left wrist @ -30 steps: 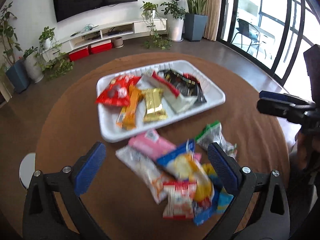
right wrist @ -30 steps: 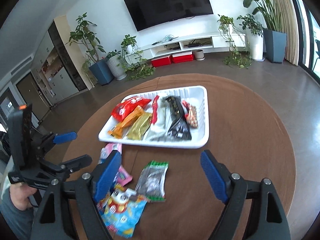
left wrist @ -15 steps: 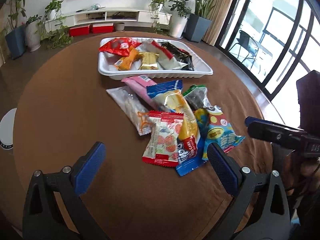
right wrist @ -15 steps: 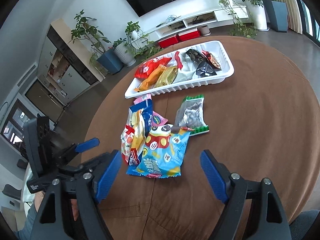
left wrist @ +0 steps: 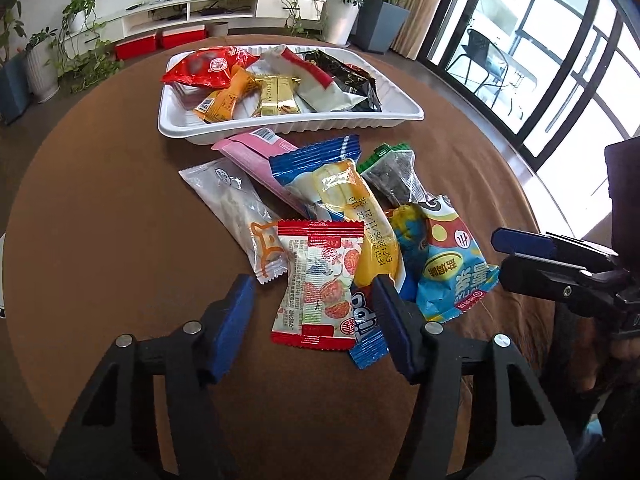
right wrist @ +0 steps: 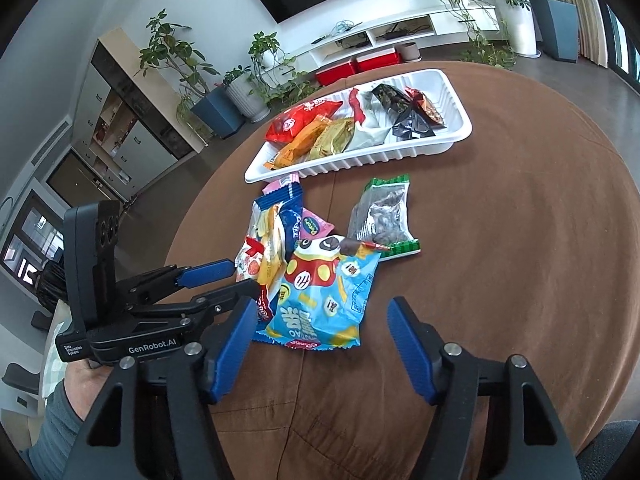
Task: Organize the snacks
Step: 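Grasp the red-and-white biscuit packet with the left tool while the right tool grasps the blue cartoon bag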
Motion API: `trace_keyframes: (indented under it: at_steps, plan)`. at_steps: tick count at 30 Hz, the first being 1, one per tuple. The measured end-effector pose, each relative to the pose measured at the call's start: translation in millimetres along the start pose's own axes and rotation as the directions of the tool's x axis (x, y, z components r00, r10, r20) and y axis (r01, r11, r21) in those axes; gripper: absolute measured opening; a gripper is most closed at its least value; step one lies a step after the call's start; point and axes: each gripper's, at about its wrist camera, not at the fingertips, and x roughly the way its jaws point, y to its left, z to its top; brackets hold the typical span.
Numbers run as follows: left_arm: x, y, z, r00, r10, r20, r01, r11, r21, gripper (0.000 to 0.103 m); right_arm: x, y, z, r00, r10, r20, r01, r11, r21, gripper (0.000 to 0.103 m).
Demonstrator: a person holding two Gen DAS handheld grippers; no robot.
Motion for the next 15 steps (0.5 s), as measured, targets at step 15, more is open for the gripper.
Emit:
trace_keyframes:
  at_steps: [15]
  plan:
    - [4.0,2.2,3.9,0.996,-0.082,-0.031,0.082,0.997,-0.008,0.033,-1.4,4.0,-1.7,1.0,-0.005,-0.007,0.005,1.0,-0.012,0.07]
